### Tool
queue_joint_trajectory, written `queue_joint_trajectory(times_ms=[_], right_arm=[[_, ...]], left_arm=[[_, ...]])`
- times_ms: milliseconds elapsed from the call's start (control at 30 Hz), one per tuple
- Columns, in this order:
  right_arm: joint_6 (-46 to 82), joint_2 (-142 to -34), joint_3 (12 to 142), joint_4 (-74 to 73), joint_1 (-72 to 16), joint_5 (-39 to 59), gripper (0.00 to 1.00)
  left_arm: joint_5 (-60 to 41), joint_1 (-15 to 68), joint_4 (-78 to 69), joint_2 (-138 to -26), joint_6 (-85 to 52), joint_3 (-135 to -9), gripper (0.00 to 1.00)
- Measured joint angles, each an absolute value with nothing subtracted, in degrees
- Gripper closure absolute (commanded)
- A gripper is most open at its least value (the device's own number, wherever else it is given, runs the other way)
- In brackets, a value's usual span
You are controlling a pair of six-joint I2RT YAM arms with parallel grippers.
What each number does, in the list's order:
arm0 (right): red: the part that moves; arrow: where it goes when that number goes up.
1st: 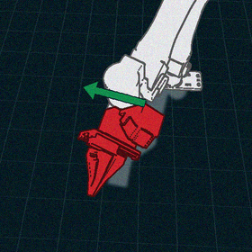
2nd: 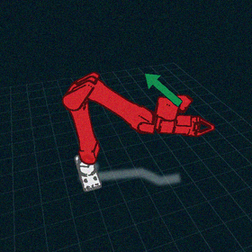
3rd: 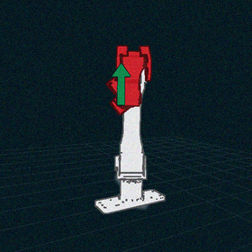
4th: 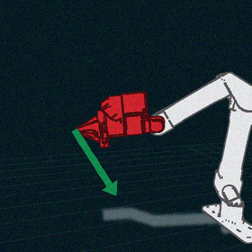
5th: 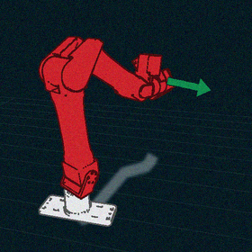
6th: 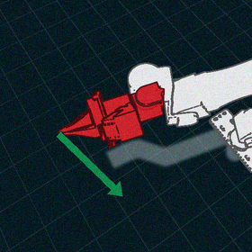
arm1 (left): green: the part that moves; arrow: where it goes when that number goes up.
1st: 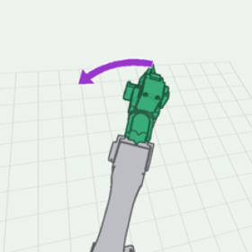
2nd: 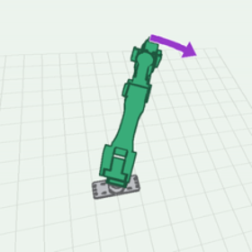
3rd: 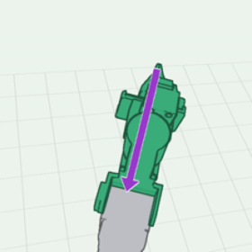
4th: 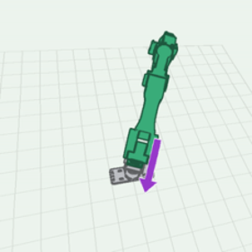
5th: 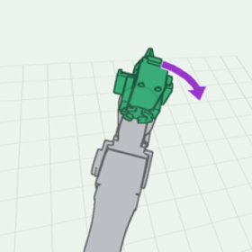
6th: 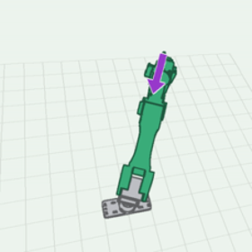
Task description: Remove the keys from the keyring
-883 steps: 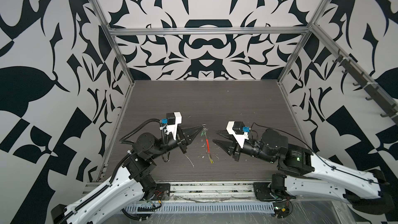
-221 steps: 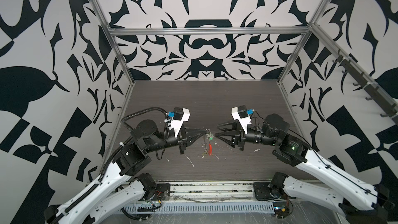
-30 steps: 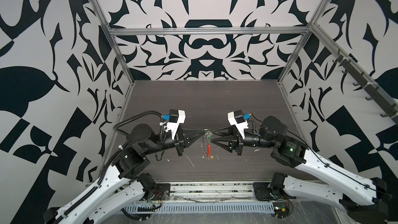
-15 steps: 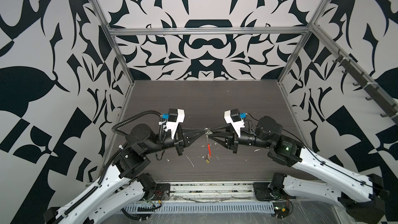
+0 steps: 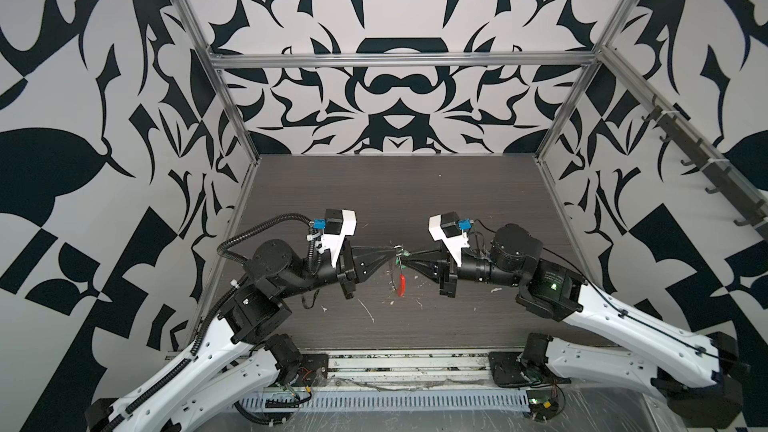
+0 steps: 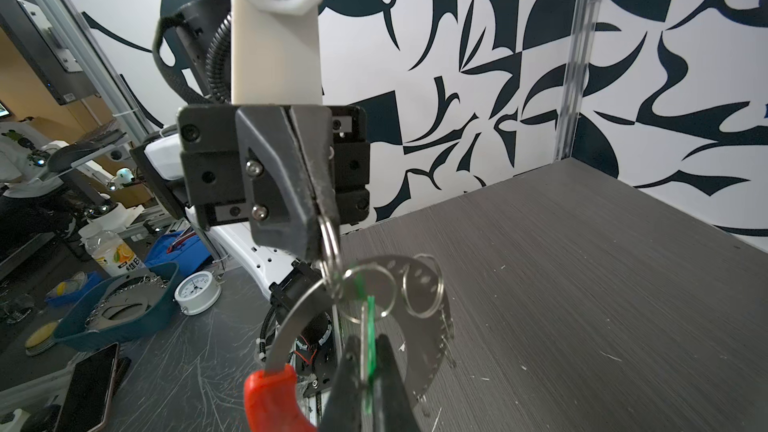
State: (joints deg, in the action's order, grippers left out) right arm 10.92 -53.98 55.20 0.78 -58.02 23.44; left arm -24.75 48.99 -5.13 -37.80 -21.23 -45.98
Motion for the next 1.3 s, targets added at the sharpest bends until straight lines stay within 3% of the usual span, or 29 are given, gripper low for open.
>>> queue_joint_trajectory(times_ms=[1133,1233,1300], right_arm=[[6.26,-62.13,62.35,6.61,-62.17,21.17,1.0],[6.52,-60.14,60.64,6.57,-62.67,20.16,0.91],[7.01,-58.04,59.0,6.63,-62.78,19.22,0.77]], left_arm=[[-22.04,49.04,-10.46,-36.8,-22.92,-42.09,1.0],[-22.31,49.04,-10.28,-36.27,-22.59,-42.09,1.0],[-22.52,49.1,-9.82,-35.81,-22.37,-42.09,1.0]])
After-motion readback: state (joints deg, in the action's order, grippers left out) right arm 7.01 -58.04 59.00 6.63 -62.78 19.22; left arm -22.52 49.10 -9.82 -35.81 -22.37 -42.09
